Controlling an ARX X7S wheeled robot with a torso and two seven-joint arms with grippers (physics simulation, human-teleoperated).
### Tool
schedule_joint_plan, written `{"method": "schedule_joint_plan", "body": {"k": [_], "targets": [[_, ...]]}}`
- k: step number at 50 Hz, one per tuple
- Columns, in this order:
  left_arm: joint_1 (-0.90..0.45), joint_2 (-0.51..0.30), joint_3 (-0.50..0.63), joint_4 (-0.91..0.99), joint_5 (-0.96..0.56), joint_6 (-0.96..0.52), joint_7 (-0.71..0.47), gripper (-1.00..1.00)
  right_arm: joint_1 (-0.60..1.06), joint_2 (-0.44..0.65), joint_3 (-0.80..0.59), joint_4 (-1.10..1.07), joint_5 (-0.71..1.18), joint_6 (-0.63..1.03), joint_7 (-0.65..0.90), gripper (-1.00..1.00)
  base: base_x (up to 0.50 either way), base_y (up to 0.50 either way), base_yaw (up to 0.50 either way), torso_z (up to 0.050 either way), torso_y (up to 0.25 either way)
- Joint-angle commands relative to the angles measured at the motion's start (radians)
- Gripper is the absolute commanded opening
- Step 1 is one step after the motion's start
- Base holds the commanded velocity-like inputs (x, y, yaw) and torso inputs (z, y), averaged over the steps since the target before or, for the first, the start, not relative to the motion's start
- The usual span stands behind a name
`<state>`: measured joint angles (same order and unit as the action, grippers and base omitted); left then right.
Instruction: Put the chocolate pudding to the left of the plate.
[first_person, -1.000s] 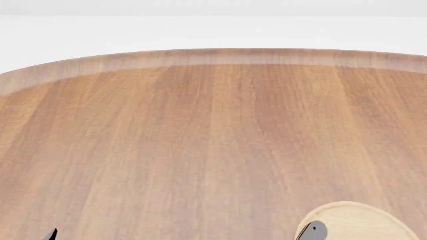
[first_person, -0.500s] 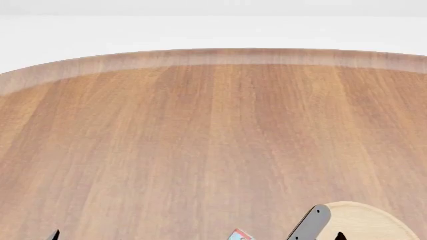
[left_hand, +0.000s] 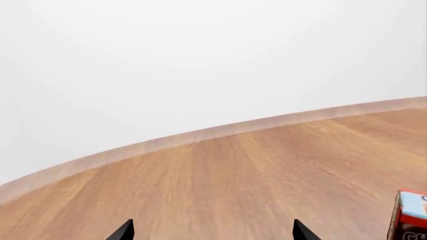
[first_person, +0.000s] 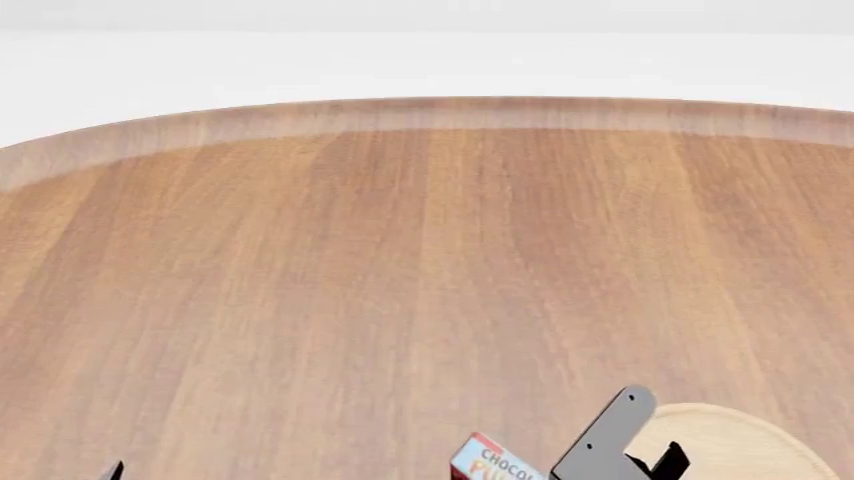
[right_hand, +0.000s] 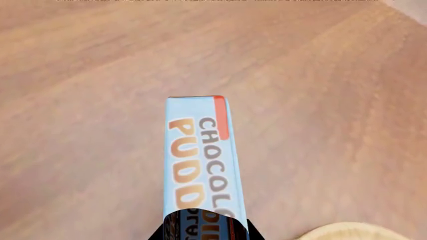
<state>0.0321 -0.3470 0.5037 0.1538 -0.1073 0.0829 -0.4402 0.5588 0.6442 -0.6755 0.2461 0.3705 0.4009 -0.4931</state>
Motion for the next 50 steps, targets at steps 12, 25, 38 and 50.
{"method": "schedule_joint_plan", "body": {"k": [12, 25, 38, 50], "targets": [[-0.004, -0.001, 0.007, -0.01, -0.002, 0.007, -0.002, 1.0, 0.065, -0.076, -0.015, 0.185, -0.047, -0.084, -0.04, -1.0, 0.0, 0.0, 0.0, 0.0, 0.0], [-0.006, -0.003, 0.01, -0.014, -0.003, 0.011, -0.004, 1.0, 0.077, -0.123, -0.02, 0.306, -0.057, -0.151, -0.055, -1.0, 0.0, 0.0, 0.0, 0.0, 0.0], [-0.006, -0.005, 0.012, -0.012, -0.004, 0.011, -0.007, 1.0, 0.084, -0.158, -0.018, 0.384, -0.054, -0.196, -0.069, -1.0, 0.0, 0.0, 0.0, 0.0, 0.001], [-0.007, -0.006, 0.015, -0.013, -0.005, 0.011, -0.009, 1.0, 0.097, -0.194, -0.02, 0.498, -0.063, -0.26, -0.087, -1.0, 0.0, 0.0, 0.0, 0.0, 0.0]]}}
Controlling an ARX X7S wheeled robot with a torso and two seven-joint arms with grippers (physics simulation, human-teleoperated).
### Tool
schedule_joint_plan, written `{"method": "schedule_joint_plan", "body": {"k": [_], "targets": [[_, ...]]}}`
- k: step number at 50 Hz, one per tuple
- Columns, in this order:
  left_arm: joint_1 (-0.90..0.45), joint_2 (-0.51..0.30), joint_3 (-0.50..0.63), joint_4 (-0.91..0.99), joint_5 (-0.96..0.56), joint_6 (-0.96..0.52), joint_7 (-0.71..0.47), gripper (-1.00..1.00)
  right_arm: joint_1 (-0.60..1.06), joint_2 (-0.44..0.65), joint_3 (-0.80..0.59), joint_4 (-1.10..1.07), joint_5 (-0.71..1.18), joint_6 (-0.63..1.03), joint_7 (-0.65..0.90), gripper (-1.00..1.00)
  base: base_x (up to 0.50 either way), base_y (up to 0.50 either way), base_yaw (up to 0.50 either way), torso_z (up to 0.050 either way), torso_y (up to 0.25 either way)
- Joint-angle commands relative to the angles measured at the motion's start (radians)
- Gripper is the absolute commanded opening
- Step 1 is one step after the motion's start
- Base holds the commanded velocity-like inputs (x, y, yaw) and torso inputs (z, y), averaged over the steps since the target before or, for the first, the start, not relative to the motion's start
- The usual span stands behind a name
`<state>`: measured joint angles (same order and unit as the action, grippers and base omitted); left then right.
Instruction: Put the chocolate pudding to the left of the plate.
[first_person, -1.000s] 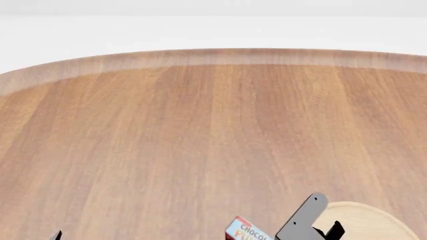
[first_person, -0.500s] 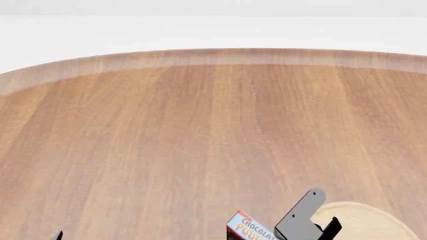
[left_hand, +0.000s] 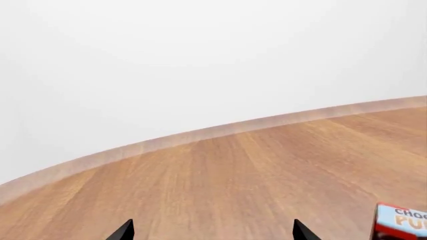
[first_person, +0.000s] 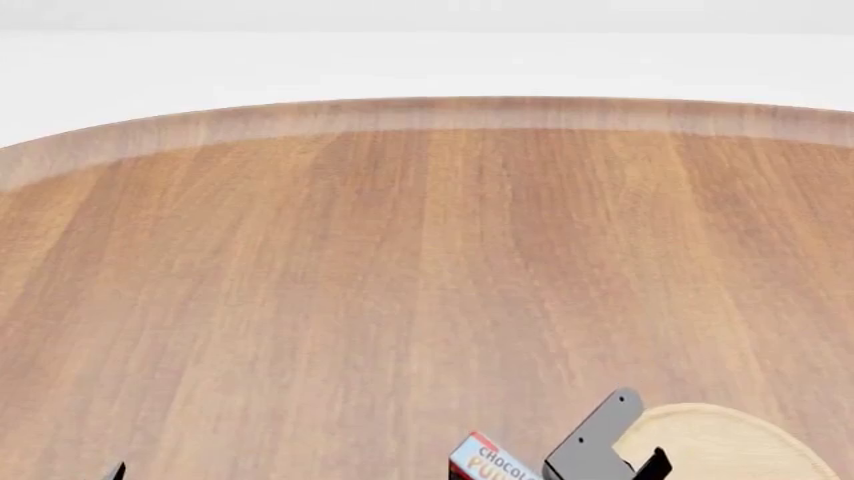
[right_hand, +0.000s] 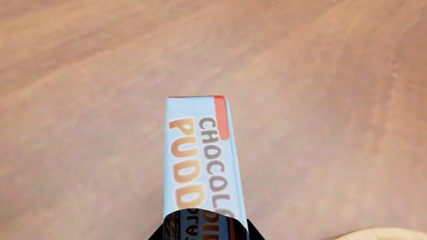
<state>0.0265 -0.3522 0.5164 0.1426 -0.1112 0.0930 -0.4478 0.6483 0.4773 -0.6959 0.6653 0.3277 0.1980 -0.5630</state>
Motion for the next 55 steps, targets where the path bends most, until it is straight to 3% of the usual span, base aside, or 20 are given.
{"method": "schedule_joint_plan", "body": {"k": [1, 27, 39, 40, 55], "targets": [[-0.001, -0.002, 0.003, 0.001, -0.001, 0.0, -0.002, 1.0, 0.006, -0.029, 0.0, 0.084, -0.021, -0.061, -0.018, -1.0, 0.0, 0.0, 0.0, 0.0, 0.0], [-0.006, -0.004, 0.008, -0.003, -0.004, -0.001, -0.006, 1.0, 0.066, -0.134, 0.0, 0.423, -0.041, -0.251, -0.067, -1.0, 0.0, 0.0, 0.0, 0.0, 0.0], [-0.004, -0.007, 0.01, 0.0, -0.005, 0.0, -0.008, 1.0, 0.063, -0.133, -0.006, 0.428, -0.042, -0.256, -0.093, -1.0, 0.0, 0.0, 0.0, 0.0, 0.0], [-0.005, -0.006, 0.01, -0.001, -0.006, 0.0, -0.008, 1.0, 0.054, -0.124, -0.018, 0.398, -0.049, -0.24, -0.101, 1.0, 0.0, 0.0, 0.0, 0.0, 0.0], [-0.007, -0.006, 0.018, -0.011, -0.005, 0.007, -0.008, 1.0, 0.06, -0.137, -0.002, 0.442, -0.043, -0.277, -0.081, 1.0, 0.0, 0.0, 0.0, 0.0, 0.0]]}}
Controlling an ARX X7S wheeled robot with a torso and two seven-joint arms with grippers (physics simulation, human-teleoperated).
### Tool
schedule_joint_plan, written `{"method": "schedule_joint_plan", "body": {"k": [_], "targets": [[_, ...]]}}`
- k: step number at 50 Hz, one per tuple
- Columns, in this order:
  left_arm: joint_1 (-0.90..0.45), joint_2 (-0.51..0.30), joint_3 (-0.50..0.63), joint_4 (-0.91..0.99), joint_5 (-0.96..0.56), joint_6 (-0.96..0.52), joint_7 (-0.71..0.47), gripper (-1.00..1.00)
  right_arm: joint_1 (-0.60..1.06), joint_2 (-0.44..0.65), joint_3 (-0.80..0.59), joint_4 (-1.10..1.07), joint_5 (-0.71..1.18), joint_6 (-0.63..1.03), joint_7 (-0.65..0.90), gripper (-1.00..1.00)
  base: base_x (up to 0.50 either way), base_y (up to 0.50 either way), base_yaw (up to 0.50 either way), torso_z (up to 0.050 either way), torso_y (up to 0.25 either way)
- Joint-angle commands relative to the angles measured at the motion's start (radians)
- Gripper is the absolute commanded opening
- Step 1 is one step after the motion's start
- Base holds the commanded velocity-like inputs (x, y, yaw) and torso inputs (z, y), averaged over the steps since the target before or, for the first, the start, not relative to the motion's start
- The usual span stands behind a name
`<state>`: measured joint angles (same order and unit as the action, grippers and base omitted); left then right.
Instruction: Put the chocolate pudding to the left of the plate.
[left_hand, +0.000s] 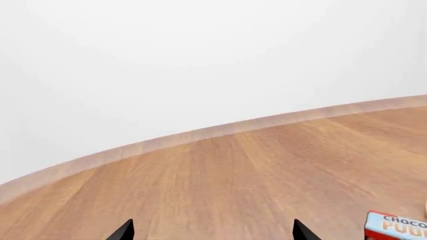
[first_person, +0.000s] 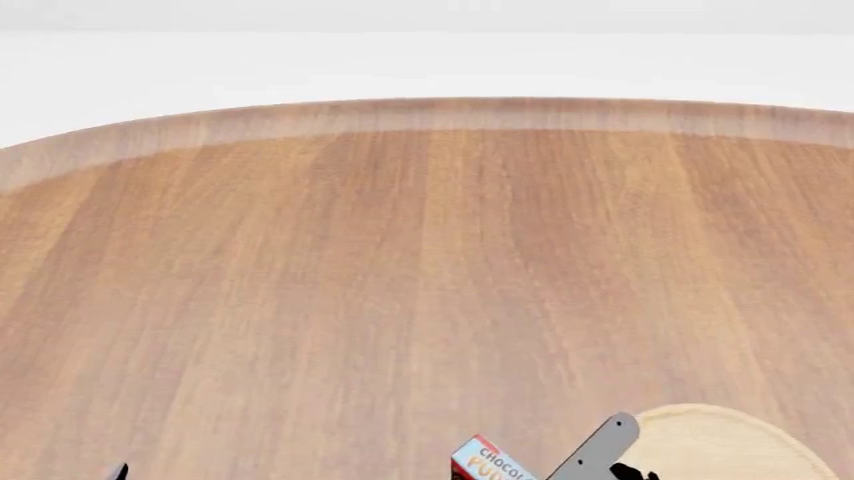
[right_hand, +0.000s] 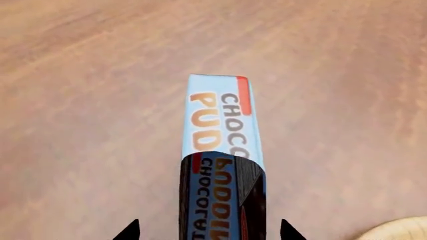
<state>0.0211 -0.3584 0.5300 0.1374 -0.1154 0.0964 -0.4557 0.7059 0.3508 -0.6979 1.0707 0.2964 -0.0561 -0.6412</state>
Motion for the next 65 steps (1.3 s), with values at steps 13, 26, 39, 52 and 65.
{"method": "schedule_joint_plan", "body": {"k": [13, 26, 39, 52, 65], "targets": [[-0.005, -0.001, 0.009, -0.005, 0.0, 0.0, -0.002, 1.0, -0.001, -0.006, 0.004, 0.035, -0.007, -0.026, -0.005, 1.0, 0.0, 0.0, 0.0, 0.0, 0.0], [-0.003, -0.002, 0.012, -0.003, 0.002, 0.0, -0.006, 1.0, -0.052, 0.051, 0.011, -0.144, 0.012, 0.059, 0.026, 1.0, 0.0, 0.0, 0.0, 0.0, 0.0], [-0.005, -0.003, 0.017, -0.007, 0.004, 0.003, -0.007, 1.0, -0.126, 0.172, 0.039, -0.524, 0.07, 0.227, 0.099, 1.0, 0.0, 0.0, 0.0, 0.0, 0.0], [-0.007, -0.005, 0.021, -0.003, 0.005, -0.002, -0.01, 1.0, -0.205, 0.351, 0.109, -1.05, 0.174, 0.391, 0.208, 1.0, 0.0, 0.0, 0.0, 0.0, 0.0], [-0.009, -0.013, 0.013, 0.005, -0.001, -0.003, -0.015, 1.0, -0.297, 0.435, 0.302, -1.505, 0.319, 0.602, 0.599, 1.0, 0.0, 0.0, 0.0, 0.0, 0.0]]}}
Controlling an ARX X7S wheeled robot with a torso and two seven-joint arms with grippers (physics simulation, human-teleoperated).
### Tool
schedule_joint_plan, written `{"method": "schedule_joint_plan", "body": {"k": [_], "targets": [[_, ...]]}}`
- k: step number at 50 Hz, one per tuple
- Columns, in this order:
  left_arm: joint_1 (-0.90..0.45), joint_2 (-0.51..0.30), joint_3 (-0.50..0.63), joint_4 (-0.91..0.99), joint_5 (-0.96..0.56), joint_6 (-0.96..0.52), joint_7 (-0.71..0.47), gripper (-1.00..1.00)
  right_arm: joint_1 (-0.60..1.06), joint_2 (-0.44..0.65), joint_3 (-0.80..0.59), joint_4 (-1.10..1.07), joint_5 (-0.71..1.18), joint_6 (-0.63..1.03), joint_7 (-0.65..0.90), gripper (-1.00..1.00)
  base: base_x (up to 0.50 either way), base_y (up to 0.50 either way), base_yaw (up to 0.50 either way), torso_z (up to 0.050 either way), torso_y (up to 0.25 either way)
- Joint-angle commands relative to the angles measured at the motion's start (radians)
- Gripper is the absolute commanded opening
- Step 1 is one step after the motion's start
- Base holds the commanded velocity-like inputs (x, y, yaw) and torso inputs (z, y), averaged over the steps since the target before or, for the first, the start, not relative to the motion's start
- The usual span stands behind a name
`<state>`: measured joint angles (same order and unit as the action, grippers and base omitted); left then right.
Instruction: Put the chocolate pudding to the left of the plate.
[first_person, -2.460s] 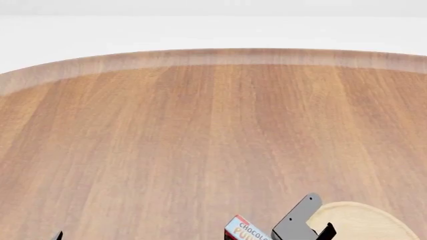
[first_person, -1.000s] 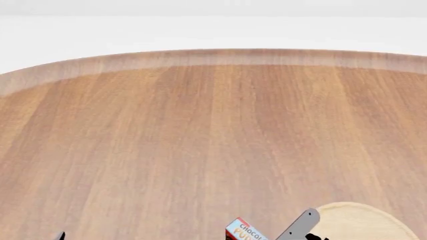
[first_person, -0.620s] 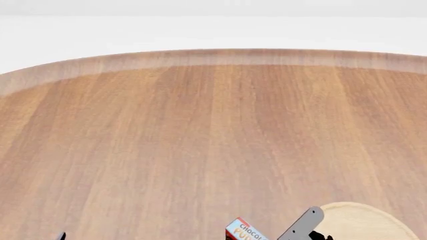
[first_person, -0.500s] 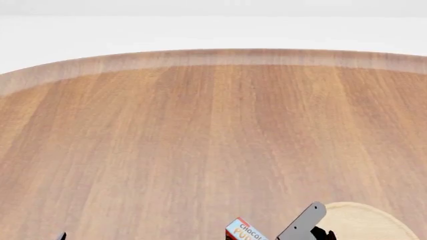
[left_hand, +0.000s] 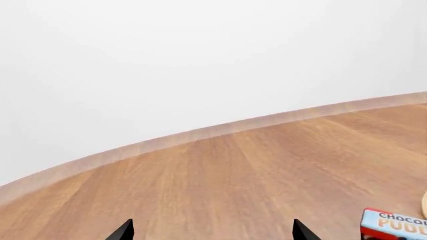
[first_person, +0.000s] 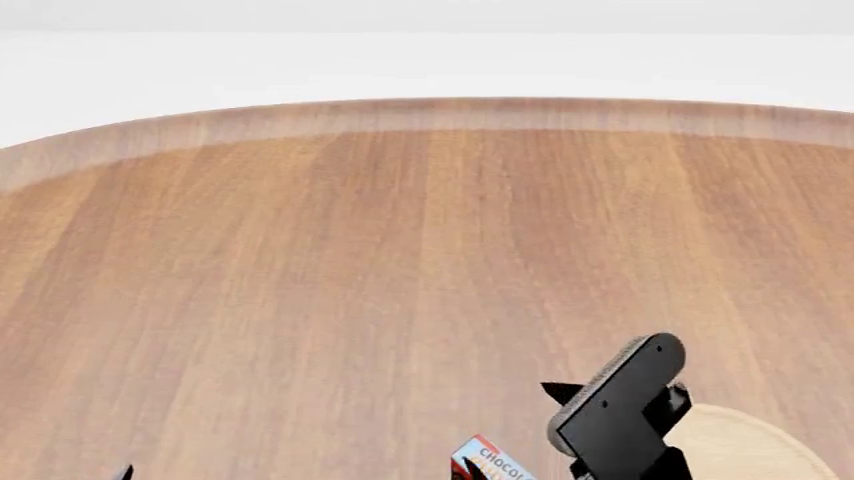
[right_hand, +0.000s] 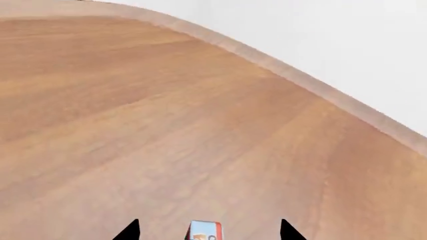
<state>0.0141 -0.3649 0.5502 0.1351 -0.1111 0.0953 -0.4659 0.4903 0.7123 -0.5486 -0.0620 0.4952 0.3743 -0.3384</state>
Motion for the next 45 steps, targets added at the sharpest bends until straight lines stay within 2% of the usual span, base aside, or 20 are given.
{"method": "schedule_joint_plan", "body": {"k": [1, 8, 11, 12, 23, 28, 29, 32, 36, 41, 45], "targets": [[-0.001, -0.007, -0.008, 0.011, -0.005, -0.004, -0.007, 1.0, -0.095, 0.08, 0.181, -0.405, 0.15, 0.185, 0.327, 1.0, 0.0, 0.0, 0.0, 0.0, 0.0], [0.026, -0.03, -0.027, 0.085, 0.031, -0.015, -0.053, 1.0, -0.211, 0.112, 0.244, -0.566, 0.12, 0.199, 0.516, 1.0, 0.0, 0.0, 0.0, 0.0, 0.0], [0.039, -0.047, -0.036, 0.132, 0.018, -0.032, -0.054, 1.0, -0.253, 0.119, 0.233, -0.609, 0.066, 0.181, 0.561, 1.0, 0.0, 0.0, 0.0, 0.0, 0.0], [0.051, -0.055, -0.043, 0.158, 0.03, -0.029, -0.068, 1.0, -0.287, 0.121, 0.221, -0.648, -0.02, 0.166, 0.631, 1.0, 0.0, 0.0, 0.0, 0.0, 0.0], [0.15, -0.119, -0.07, 0.348, 0.065, -0.019, -0.115, 1.0, -0.549, 0.145, 0.185, -0.854, -0.234, 0.045, 0.818, 1.0, 0.0, 0.0, 0.0, 0.0, 0.0], [0.184, -0.132, -0.077, 0.4, 0.108, -0.015, -0.145, 1.0, -0.625, 0.121, 0.11, -0.892, -0.428, 0.037, 0.927, 1.0, 0.0, 0.0, 0.0, 0.0, 0.0], [0.195, -0.137, -0.081, 0.417, 0.116, -0.013, -0.152, 1.0, -0.662, 0.122, 0.099, -0.898, -0.421, -0.025, 0.93, 1.0, 0.0, 0.0, 0.0, 0.0, 0.0], [0.227, -0.154, -0.091, 0.464, 0.114, 0.002, -0.161, 1.0, -0.699, 0.088, 0.005, -0.925, -0.651, 0.016, 1.012, 1.0, 0.0, 0.0, 0.0, 0.0, 0.0], [0.266, -0.162, -0.114, 0.504, 0.162, 0.03, -0.205, 1.0, -0.745, 0.056, -0.081, -0.934, -0.811, -0.006, 1.061, 1.0, 0.0, 0.0, 0.0, 0.0, 0.0], [0.31, -0.184, -0.127, 0.537, 0.166, 0.099, -0.224, 1.0, -0.782, 0.029, -0.164, -0.906, -0.92, -0.103, 1.109, 1.0, 0.0, 0.0, 0.0, 0.0, 0.0], [0.331, -0.188, -0.135, 0.549, 0.176, 0.128, -0.24, 1.0, -0.787, 0.034, -0.179, -0.898, -0.89, -0.162, 1.118, 1.0, 0.0, 0.0, 0.0, 0.0, 0.0]]}}
